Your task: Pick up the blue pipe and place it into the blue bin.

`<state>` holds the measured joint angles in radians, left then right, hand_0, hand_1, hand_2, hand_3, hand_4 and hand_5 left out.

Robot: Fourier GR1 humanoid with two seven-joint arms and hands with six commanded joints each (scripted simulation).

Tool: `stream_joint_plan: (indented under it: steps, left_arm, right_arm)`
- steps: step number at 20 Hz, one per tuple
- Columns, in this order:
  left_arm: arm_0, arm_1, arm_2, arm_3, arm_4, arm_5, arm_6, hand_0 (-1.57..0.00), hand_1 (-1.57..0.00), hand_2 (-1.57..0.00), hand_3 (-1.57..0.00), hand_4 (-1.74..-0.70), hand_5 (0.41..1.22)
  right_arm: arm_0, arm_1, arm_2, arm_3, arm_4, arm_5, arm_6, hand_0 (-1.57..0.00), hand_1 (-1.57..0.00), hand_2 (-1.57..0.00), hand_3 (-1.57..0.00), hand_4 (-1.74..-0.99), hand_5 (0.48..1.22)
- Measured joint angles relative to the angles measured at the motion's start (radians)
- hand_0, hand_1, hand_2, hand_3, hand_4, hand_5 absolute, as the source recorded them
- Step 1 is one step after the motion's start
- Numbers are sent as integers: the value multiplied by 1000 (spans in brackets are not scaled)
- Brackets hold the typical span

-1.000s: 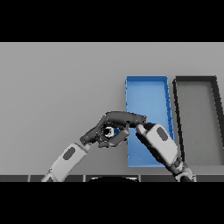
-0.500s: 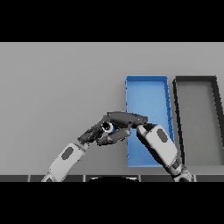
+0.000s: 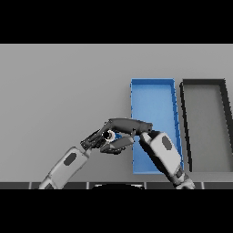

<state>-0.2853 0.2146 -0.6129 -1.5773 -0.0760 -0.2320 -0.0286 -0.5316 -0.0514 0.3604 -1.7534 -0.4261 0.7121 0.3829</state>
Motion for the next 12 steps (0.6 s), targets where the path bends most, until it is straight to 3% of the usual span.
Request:
stream_joint_plan:
  steps: [3,7,10,11,12]
  left_arm:
    - [-7,12,14,-5,11,-4,9,-63,-59,-53,-58,-887,638]
    - [7,0,19,11,42,-18,40,-25,-23,-21,-23,-894,576]
    - [8,-10,18,13,35,-2,65,-12,-12,-10,-11,-896,555]
    - [11,-5,24,13,39,-1,76,-10,-9,-8,-9,-901,548]
    - [19,-3,21,13,40,-5,74,-8,-7,-6,-7,-906,541]
  right_arm:
    - [-8,-6,-7,2,19,8,-11,-1569,-1569,-1569,-1569,-1493,1219]
    - [-4,2,-14,4,0,3,-13,-1570,-1570,-1570,-1570,-1489,1220]
    - [-24,-3,-33,13,-42,-21,24,-1571,-1571,-1571,-1571,-1490,1221]
    - [-23,-6,-33,9,-77,-37,60,-1571,-1571,-1571,-1571,-1491,1221]
    - [-28,-8,-41,4,-141,-60,88,-1571,-1571,-1571,-1571,-1541,1221]
